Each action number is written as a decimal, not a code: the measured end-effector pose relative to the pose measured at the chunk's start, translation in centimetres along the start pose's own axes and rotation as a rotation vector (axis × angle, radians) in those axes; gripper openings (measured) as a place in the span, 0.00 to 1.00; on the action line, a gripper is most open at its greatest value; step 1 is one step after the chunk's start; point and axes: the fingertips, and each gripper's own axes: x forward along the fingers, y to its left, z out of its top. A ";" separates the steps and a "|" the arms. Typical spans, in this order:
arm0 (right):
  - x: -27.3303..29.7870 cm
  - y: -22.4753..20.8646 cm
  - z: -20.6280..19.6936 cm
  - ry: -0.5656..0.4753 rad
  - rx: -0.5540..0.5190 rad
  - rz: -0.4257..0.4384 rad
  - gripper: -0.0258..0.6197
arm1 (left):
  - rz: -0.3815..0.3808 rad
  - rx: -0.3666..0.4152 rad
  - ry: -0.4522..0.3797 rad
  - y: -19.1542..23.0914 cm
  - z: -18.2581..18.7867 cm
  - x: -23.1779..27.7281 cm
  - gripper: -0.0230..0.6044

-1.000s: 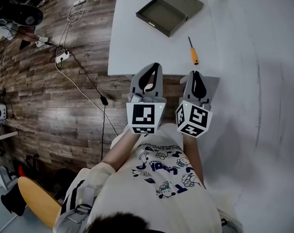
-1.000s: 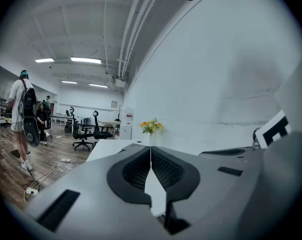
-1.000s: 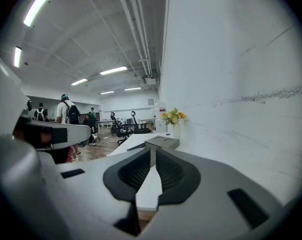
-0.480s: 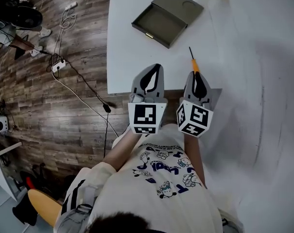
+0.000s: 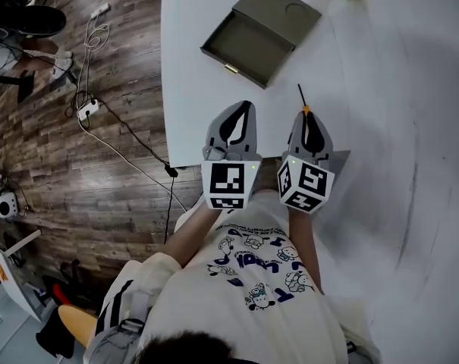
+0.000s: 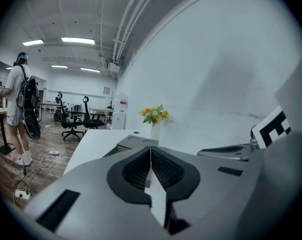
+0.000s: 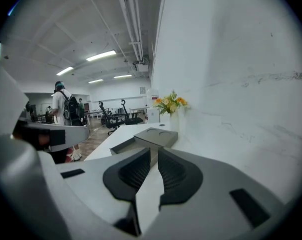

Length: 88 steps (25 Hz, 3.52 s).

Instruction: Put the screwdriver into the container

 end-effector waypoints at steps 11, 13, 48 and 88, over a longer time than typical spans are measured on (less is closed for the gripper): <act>4.3 -1.4 -1.4 0.086 0.023 -0.043 0.11 | -0.032 -0.020 0.090 1.6 -1.8 4.4 0.07; 4.9 -1.7 -1.5 0.099 0.017 -0.047 0.11 | -0.037 -0.019 0.103 1.8 -1.9 5.2 0.07; 7.3 -7.5 -10.2 0.352 -0.030 -0.084 0.25 | -0.104 -0.060 0.305 -0.2 -9.5 8.9 0.07; 10.2 -7.6 -16.2 0.744 -0.185 0.209 0.22 | -0.007 -0.111 0.389 0.2 -12.4 10.7 0.07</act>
